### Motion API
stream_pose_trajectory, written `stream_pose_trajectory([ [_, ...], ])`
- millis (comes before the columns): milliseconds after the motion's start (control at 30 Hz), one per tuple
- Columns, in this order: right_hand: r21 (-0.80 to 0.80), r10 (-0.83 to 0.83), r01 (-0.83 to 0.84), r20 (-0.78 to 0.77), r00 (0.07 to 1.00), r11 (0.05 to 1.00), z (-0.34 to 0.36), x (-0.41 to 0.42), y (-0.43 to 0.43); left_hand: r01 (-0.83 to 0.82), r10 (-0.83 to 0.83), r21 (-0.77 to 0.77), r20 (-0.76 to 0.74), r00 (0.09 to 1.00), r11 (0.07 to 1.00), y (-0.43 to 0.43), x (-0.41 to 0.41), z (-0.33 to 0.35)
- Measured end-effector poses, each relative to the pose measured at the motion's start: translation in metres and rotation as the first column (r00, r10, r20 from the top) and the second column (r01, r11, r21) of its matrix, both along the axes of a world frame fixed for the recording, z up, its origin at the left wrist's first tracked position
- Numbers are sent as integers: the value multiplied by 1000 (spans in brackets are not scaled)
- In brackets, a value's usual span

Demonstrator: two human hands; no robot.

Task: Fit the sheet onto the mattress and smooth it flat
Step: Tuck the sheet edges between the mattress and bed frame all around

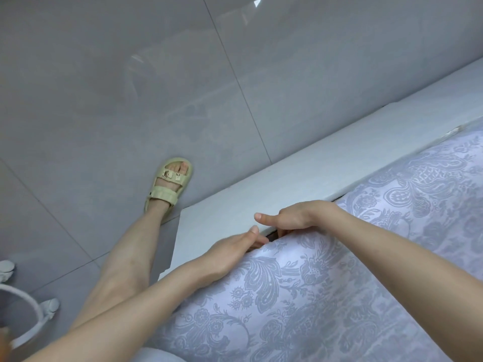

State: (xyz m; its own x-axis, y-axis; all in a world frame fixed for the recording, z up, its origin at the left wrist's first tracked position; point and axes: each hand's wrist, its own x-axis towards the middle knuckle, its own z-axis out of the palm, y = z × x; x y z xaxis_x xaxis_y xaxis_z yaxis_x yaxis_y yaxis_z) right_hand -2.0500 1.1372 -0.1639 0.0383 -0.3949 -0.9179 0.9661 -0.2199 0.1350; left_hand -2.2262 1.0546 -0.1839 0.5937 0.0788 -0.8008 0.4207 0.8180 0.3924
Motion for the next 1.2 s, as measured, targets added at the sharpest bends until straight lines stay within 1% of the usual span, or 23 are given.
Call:
stream_pose_trajectory([
  [67, -78, -45, 45, 5, 999, 996, -3, 0, -4, 55, -45, -184, 58, 997, 981, -7, 5, -5],
  [133, -164, -64, 62, -11, 998, 985, -9, -2, -8, 95, -77, -282, 73, 994, 955, -6, 16, -9],
  [200, -213, -26, 19, -30, 999, 977, -11, -6, -10, 146, -129, -316, 74, 989, 937, 3, 25, -8],
  [267, -209, 14, -18, -21, 1000, 978, -14, -9, -11, 240, -229, -353, 74, 971, 904, 10, 29, -10],
  [333, -194, 43, -45, -15, 999, 980, -17, -10, -12, 311, -308, -330, 63, 949, 891, 13, 26, -13],
  [400, -163, 110, -107, 11, 994, 981, -19, -12, -13, 314, -325, -227, -12, 946, 922, 16, 15, -13],
  [433, -138, 179, -174, 26, 983, 975, -20, -13, -13, 286, -301, -199, -45, 953, 937, 16, 7, -11],
  [500, -87, 320, -315, 47, 946, 945, -21, -14, -15, 214, -235, -272, -47, 971, 938, 12, -10, -6],
  [533, -73, 346, -342, 53, 937, 937, -22, -15, -15, 210, -234, -315, -39, 971, 925, 10, -18, -6],
  [567, -73, 325, -321, 52, 944, 944, -21, -14, -14, 226, -252, -350, -28, 967, 909, 8, -24, -6],
  [633, -60, 164, -161, 49, 985, 985, -14, -8, -12, 275, -301, -387, -8, 954, 880, 5, -26, -7],
  [667, 21, 75, -76, 42, 996, 997, -8, -3, -10, 305, -330, -390, 1, 944, 869, 5, -25, -8],
  [700, 168, 30, -33, 20, 999, 985, 0, 4, -8, 333, -358, -387, 7, 934, 860, 5, -24, -10],
  [767, 475, 81, -57, -29, 996, 878, 19, 20, -7, 352, -374, -369, 13, 927, 860, 7, -25, -11],
  [800, 561, 102, -56, -51, 994, 826, 28, 27, -9, 336, -357, -356, 8, 934, 872, 8, -29, -11],
  [833, 598, 97, -35, -72, 993, 800, 37, 31, -12, 297, -321, -335, -18, 947, 894, 8, -34, -9],
  [900, 648, 105, -7, -113, 988, 762, 55, 30, -23, 172, -213, -255, -141, 967, 951, 8, -50, -6],
  [933, 692, 138, -10, -129, 982, 721, 60, 26, -30, 101, -142, -188, -223, 964, 977, 8, -60, -5],
  [1000, 797, 213, -5, -155, 965, 604, 66, 10, -45, -27, 9, -47, -345, 939, 999, 3, -82, 1],
  [1067, 844, 256, 10, -174, 951, 537, 69, -8, -61, -75, 67, -9, -338, 939, 997, -11, -99, 13],
  [1100, 855, 261, 13, -173, 950, 519, 68, -17, -70, -56, 46, -24, -311, 949, 998, -22, -104, 21],
  [1133, 872, 275, 0, -154, 949, 489, 67, -22, -81, 4, -15, -39, -282, 959, 999, -33, -107, 28],
  [1200, 921, 318, -48, -84, 944, 386, 61, -27, -103, 251, -240, 7, -262, 935, 968, -44, -103, 42],
])
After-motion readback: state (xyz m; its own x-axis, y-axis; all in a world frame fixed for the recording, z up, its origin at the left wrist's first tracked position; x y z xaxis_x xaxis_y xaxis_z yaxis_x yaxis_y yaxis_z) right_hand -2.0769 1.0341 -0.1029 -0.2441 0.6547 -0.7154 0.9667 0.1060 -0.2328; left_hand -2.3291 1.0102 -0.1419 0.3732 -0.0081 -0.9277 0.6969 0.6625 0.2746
